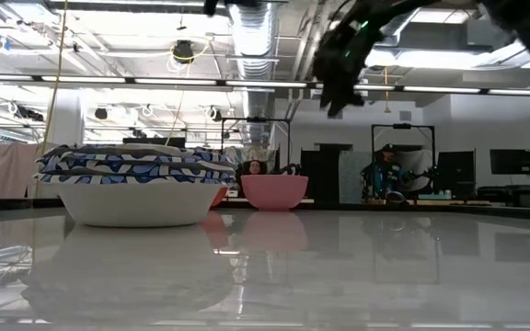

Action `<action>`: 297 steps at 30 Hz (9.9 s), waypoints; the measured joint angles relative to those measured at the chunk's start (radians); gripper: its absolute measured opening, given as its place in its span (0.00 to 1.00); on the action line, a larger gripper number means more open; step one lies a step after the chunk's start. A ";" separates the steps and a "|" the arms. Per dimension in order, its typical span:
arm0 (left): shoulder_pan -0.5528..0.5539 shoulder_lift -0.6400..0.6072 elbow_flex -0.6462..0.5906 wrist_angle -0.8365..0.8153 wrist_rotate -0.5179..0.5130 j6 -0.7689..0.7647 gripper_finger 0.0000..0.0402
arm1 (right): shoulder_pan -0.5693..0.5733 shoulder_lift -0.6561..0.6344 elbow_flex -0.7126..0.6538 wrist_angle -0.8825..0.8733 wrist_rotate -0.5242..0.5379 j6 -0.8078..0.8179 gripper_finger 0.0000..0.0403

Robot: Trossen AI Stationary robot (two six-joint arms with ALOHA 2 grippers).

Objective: Nest bowls inside each other by size order
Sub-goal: Stack the pink bowl on top of the white patterned bowl, then stack the orange bowl on top of the pink bowl

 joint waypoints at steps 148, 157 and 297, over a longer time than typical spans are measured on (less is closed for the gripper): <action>0.446 -0.449 -0.578 0.069 0.332 0.040 0.00 | 0.477 0.395 0.252 0.359 0.098 -0.175 0.02; 0.497 -0.451 -0.578 0.067 0.469 0.039 0.00 | 0.547 0.395 0.252 0.431 0.114 -0.050 0.02; 0.506 -1.113 -1.178 -0.041 0.586 -0.098 0.00 | 0.661 0.206 0.253 0.665 0.169 0.159 0.37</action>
